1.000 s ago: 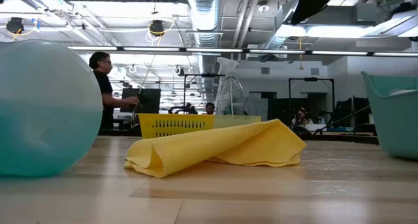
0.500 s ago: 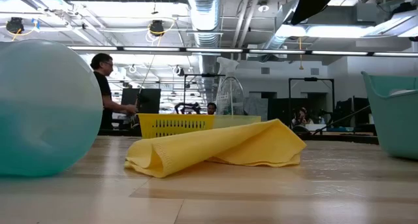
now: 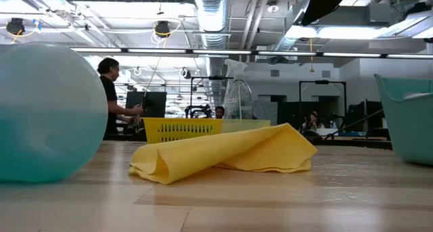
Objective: Pick & Place Kitchen Items
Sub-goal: Put the blue bottle into the top yellow bin
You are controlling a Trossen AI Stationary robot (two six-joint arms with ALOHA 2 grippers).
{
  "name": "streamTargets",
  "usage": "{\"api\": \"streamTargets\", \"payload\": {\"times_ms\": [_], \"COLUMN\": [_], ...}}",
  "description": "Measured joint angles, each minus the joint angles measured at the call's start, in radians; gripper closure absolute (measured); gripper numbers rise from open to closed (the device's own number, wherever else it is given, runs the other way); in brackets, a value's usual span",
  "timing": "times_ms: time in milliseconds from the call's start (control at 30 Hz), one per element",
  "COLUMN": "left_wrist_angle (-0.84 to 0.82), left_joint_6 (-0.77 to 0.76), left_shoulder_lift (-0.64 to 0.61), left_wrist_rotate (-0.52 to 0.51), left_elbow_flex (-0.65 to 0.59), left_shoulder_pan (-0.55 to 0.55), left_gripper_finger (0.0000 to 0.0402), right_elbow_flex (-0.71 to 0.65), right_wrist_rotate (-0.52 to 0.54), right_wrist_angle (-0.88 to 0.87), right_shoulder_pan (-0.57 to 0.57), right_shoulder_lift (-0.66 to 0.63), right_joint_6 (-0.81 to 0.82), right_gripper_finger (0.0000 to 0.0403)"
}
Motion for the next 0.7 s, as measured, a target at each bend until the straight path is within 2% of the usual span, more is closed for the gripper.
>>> {"api": "streamTargets", "payload": {"times_ms": [400, 700], "left_wrist_angle": [0.08, 0.107], "left_joint_6": [0.008, 0.009], "left_shoulder_lift": [0.0, 0.0], "left_wrist_rotate": [0.0, 0.008], "left_elbow_flex": [-0.005, -0.005], "left_shoulder_pan": [0.0, 0.021], "left_gripper_finger": [0.0263, 0.0262], "right_elbow_flex": [0.0, 0.0], "right_wrist_rotate": [0.0, 0.0], "right_wrist_angle": [0.0, 0.0], "right_shoulder_pan": [0.0, 0.0], "right_shoulder_lift": [0.0, 0.0], "right_joint_6": [0.0, 0.0], "right_gripper_finger": [0.0155, 0.0155]}}
